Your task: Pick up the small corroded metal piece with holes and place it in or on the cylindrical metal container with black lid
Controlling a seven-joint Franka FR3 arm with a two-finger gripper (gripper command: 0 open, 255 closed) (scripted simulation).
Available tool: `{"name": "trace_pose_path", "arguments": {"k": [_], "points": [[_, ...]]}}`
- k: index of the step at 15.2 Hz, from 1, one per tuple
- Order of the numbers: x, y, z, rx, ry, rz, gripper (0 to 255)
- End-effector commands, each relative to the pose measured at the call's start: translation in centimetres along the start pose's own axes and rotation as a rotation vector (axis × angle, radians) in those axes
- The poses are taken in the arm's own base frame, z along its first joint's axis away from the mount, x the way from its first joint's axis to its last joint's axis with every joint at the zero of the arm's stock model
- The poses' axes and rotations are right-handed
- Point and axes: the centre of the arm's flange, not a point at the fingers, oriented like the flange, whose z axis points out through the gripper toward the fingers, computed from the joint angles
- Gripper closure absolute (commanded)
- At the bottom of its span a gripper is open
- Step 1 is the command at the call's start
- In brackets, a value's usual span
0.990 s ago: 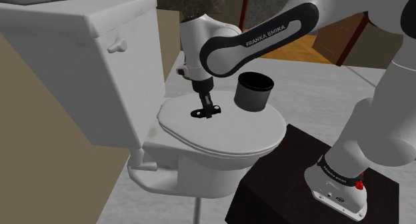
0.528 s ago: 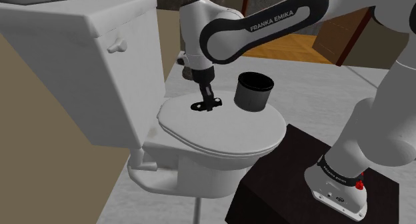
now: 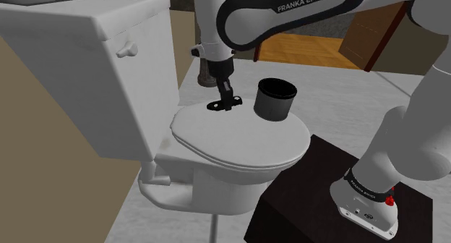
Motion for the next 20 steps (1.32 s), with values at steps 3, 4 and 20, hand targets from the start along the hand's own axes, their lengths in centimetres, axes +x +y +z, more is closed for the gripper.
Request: {"name": "trace_pose_path", "arguments": {"k": [3, 4, 20], "points": [[-0.4, -0.1, -1.8, 0.0, 0.0, 0.0, 255], [-1.5, 0.6, -1.6, 0.0, 0.0, 0.0, 255], [-19.3, 11.8, 1.1, 0.0, 0.0, 0.0, 255]]}}
